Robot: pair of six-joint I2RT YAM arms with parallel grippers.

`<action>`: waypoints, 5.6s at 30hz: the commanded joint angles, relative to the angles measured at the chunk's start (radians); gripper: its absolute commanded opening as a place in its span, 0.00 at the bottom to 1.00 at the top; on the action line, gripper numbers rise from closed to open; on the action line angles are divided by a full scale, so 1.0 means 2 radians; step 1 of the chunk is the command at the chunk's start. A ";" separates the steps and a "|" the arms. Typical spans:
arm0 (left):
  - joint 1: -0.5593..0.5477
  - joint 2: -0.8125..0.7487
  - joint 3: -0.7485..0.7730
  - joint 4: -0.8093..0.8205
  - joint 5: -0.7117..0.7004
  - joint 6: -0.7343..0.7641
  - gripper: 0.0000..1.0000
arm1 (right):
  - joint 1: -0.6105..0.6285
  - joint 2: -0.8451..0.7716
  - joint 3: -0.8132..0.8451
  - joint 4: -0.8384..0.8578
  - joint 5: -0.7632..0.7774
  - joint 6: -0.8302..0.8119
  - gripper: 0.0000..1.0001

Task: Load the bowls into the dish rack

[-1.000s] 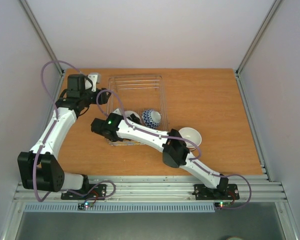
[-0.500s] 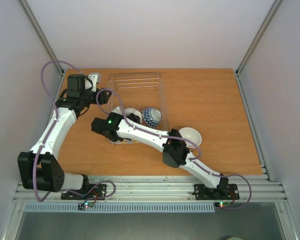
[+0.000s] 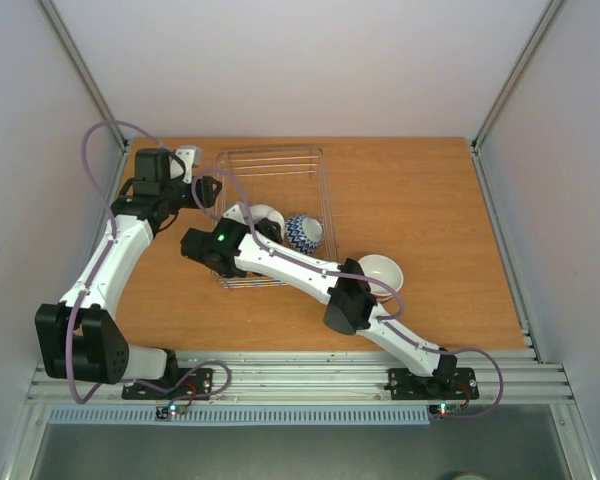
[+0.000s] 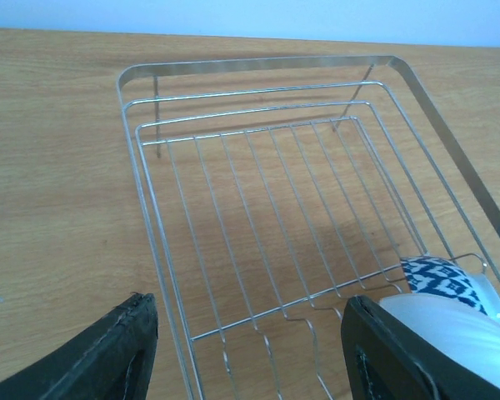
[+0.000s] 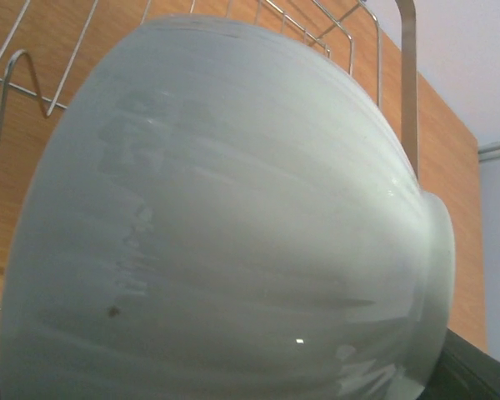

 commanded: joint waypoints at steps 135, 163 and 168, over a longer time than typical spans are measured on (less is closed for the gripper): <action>-0.017 0.045 0.012 -0.005 0.033 0.028 0.60 | -0.260 -0.707 -0.883 0.274 -0.294 0.135 0.40; -0.025 0.051 0.012 -0.005 0.027 0.028 0.61 | -0.260 -0.738 -0.852 0.235 -0.250 0.129 0.01; -0.046 0.058 0.023 -0.017 0.002 0.028 0.62 | -0.253 -0.771 -0.782 0.210 -0.218 0.092 0.01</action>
